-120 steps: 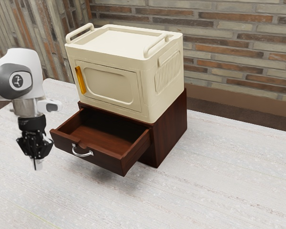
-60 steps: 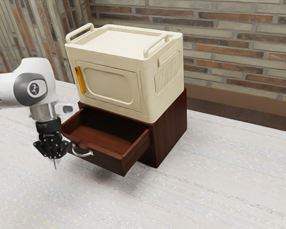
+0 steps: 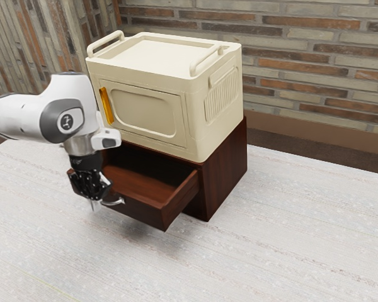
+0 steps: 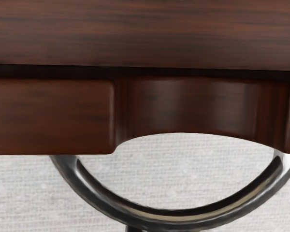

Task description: Push the drawer handle with one arm to close the drawer

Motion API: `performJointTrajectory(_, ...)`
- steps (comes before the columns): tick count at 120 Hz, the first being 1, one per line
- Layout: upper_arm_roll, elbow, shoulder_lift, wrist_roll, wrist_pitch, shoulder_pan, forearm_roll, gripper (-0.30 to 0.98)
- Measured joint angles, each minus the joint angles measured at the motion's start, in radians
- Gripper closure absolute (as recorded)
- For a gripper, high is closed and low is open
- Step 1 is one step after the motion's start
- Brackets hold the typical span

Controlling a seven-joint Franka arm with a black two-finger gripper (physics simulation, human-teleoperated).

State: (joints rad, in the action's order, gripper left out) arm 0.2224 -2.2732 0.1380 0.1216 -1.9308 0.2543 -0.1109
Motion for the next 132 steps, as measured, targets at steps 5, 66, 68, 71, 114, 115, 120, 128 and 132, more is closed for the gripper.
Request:
performJointTrajectory(5, 0.003, 0.001, -0.003, 0.017, -0.008, -0.002, 0.000, 0.79)
performJointTrajectory(66, 0.022, 0.073, -0.072, 0.152, -0.050, -0.021, -0.001, 0.78)
performJointTrajectory(68, 0.022, 0.075, -0.074, 0.154, -0.051, -0.021, -0.002, 0.78)
performJointTrajectory(71, 0.022, 0.083, -0.079, 0.158, -0.051, -0.021, -0.002, 0.78)
performJointTrajectory(114, 0.021, 0.174, -0.153, 0.158, -0.054, -0.008, -0.005, 0.78)
performJointTrajectory(115, 0.021, 0.175, -0.153, 0.157, -0.054, -0.007, -0.005, 0.78)
performJointTrajectory(120, 0.021, 0.179, -0.158, 0.153, -0.054, -0.006, -0.005, 0.79)
performJointTrajectory(128, 0.021, 0.188, -0.169, 0.147, -0.055, -0.006, -0.005, 0.79)
performJointTrajectory(132, 0.021, 0.192, -0.175, 0.145, -0.055, -0.007, -0.005, 0.79)
